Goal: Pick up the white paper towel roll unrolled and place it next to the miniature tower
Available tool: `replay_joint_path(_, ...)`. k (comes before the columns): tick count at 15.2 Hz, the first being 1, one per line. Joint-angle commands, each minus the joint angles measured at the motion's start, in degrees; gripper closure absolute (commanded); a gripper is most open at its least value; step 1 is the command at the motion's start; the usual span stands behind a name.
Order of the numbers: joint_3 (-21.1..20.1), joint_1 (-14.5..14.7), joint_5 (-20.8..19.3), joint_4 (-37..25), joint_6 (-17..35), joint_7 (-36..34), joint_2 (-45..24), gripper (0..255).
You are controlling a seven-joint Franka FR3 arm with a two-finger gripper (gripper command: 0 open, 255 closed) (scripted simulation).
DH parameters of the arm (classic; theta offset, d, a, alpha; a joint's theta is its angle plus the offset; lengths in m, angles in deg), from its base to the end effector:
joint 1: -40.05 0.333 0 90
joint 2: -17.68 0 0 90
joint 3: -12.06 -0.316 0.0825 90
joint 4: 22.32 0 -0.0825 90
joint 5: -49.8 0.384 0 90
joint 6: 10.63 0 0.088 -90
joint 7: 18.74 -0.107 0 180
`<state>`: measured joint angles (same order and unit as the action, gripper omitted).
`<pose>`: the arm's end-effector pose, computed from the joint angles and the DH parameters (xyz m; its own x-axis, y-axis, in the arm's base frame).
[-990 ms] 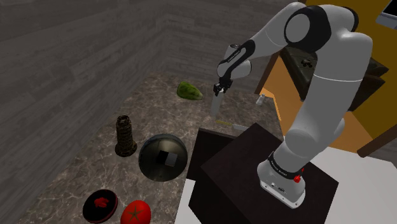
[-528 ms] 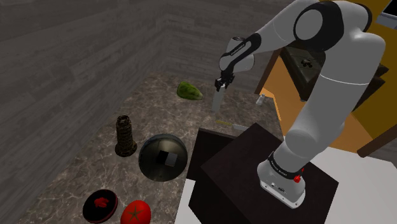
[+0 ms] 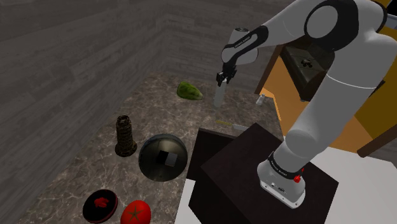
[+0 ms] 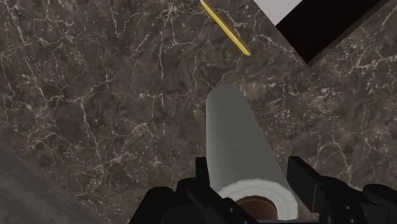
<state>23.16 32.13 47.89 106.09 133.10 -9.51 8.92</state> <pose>0.5211 -0.1787 0.3125 0.9850 -0.1363 0.1061 -0.1441 -0.9871 0.0699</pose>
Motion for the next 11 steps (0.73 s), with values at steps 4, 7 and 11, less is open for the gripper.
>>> replay_joint_path(4,0.10,0.14,-0.54,-1.29,-3.70,-0.27,2.42,255)
replay_joint_path(7,0.14,0.21,-0.85,-2.08,-5.91,-0.40,3.86,255)
replay_joint_path(11,0.16,0.28,-1.19,-3.31,-8.88,-0.54,5.62,255)
